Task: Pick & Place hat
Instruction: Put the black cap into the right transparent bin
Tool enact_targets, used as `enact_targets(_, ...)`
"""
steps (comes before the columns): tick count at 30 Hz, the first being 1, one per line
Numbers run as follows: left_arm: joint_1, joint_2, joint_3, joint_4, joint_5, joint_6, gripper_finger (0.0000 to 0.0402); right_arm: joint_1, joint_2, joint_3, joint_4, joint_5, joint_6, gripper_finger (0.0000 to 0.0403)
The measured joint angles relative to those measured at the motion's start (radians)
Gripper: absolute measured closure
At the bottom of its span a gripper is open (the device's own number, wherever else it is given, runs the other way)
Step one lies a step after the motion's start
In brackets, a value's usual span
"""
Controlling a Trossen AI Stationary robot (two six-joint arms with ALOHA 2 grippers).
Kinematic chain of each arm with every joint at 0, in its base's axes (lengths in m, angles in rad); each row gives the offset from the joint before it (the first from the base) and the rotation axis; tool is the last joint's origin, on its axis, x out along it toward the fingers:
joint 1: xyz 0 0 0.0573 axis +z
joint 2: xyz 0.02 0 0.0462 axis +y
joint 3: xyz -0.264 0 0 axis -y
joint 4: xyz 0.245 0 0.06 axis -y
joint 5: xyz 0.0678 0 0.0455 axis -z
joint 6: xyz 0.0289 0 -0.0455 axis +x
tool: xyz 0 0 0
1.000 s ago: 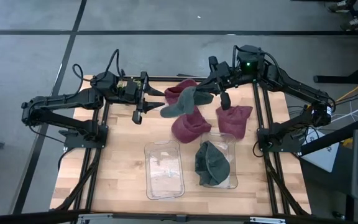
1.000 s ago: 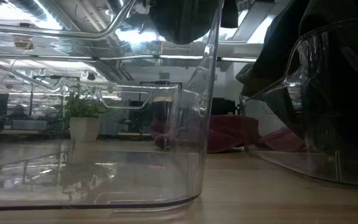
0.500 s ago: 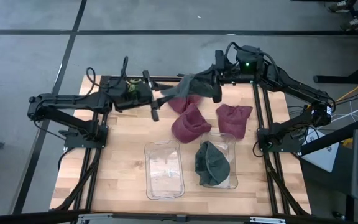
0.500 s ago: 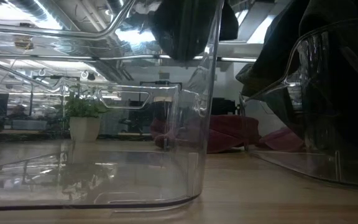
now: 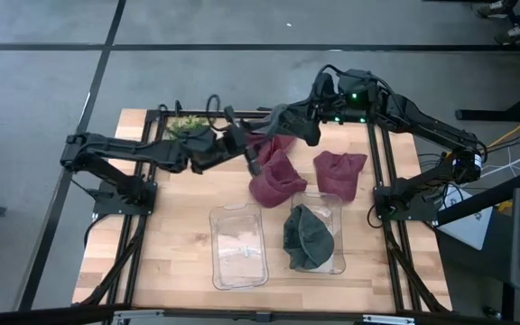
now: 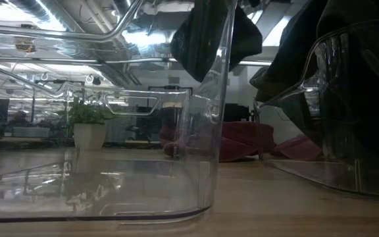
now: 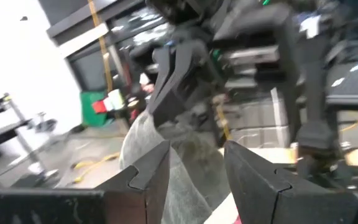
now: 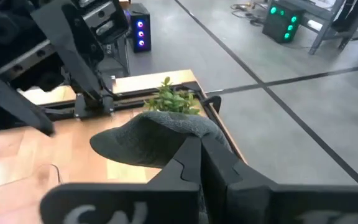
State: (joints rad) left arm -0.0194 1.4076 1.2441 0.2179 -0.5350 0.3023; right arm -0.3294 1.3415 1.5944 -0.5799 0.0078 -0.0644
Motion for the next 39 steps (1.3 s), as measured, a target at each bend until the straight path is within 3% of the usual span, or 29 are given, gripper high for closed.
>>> enact_targets(7,-0.007,0.099,0.071,-0.001,-0.143,0.046,0.0253,0.0,0.0,0.0,-0.059,0.0,-0.047,0.0403)
enact_targets(15,-0.006,0.182,0.144,-0.008,-0.164,0.069,0.0253,0.0,0.0,0.0,-0.073,-0.001,-0.081,0.0403)
enact_targets(29,-0.003,0.229,0.184,-0.012,-0.382,0.14,0.0253,0.0,0.0,0.0,-0.084,-0.032,-0.103,0.0403)
enact_targets(39,0.001,0.229,0.184,-0.012,-0.376,0.139,0.0253,0.001,0.0,0.0,-0.075,-0.091,-0.112,0.0403)
